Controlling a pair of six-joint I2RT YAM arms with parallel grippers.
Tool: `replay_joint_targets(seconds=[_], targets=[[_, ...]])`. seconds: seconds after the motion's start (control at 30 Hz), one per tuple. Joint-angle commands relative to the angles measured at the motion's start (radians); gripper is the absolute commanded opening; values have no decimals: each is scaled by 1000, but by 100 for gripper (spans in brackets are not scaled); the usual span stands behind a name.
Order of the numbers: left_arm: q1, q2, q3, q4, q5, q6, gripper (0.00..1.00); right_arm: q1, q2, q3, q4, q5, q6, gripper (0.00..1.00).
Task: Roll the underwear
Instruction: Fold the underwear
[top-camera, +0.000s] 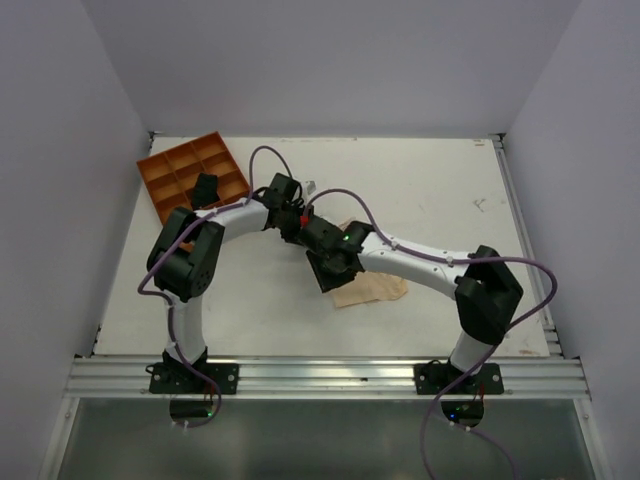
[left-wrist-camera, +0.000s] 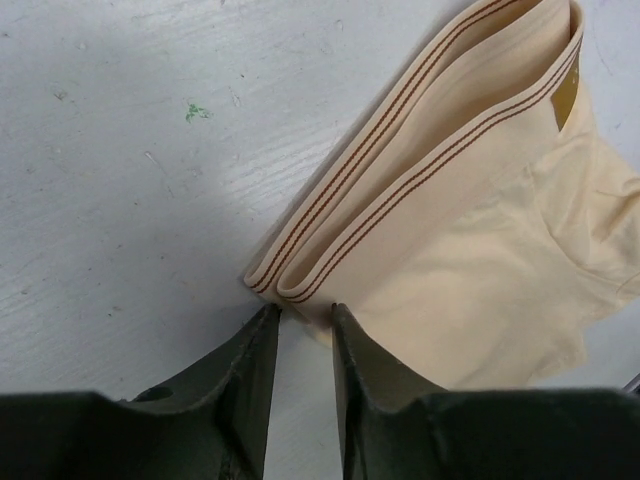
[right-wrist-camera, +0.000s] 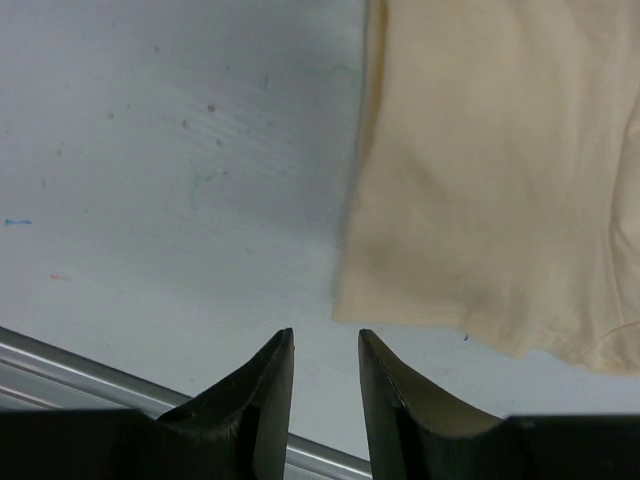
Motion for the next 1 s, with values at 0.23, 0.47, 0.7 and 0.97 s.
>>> replay_joint_targets(seconds=[0.23,0.47,0.7,0.97], targets=[[9,32,-48,-8,-23,18,30,94,235,120,-23,265,22,35],[10,39,-52,-15,-22,29,31,102,265,97,-35,291,28,33],[12,52,-42,-27,-29,40,31,106,233,33,-26,285,25,32],[16,61,-46,-27,-28,41,30,125,170,-133,58,239,56,21]])
